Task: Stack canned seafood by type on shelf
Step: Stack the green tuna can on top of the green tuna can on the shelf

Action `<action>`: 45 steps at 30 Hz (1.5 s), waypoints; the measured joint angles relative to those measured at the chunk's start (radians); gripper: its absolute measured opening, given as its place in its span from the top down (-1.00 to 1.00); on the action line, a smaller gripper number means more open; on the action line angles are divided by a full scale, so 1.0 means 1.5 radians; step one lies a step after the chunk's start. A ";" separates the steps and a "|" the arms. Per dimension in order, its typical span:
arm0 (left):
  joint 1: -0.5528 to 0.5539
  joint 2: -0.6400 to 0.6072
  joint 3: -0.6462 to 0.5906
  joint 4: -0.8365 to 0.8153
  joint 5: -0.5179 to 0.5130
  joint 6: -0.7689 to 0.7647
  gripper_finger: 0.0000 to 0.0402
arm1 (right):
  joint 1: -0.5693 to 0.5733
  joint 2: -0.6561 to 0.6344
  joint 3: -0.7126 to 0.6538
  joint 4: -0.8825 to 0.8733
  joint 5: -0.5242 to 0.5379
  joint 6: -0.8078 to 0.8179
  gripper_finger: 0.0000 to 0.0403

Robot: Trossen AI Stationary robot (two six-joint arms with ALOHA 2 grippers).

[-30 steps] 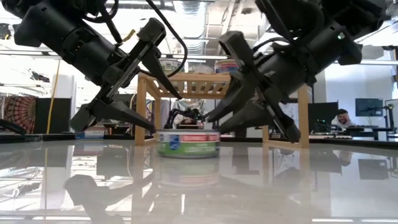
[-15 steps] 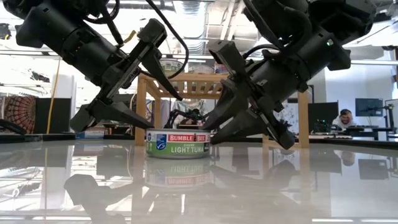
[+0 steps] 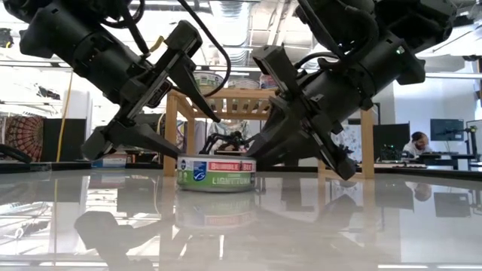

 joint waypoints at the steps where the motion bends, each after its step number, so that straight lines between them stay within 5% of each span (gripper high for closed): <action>1: 0.000 0.000 0.000 0.000 0.002 0.000 -0.34 | 0.000 0.000 0.000 0.001 0.000 0.000 0.67; 24: -0.028 -0.001 0.000 0.001 0.041 -0.049 -0.34 | 0.002 0.001 -0.002 -0.002 -0.004 0.000 0.88; 32: -0.072 -0.001 0.000 0.006 -0.019 -0.128 -0.34 | 0.002 0.001 -0.002 0.000 -0.007 0.000 0.88; 45: -0.054 0.000 0.011 0.044 -0.023 -0.110 -0.34 | 0.002 0.001 -0.002 0.002 -0.008 0.000 0.88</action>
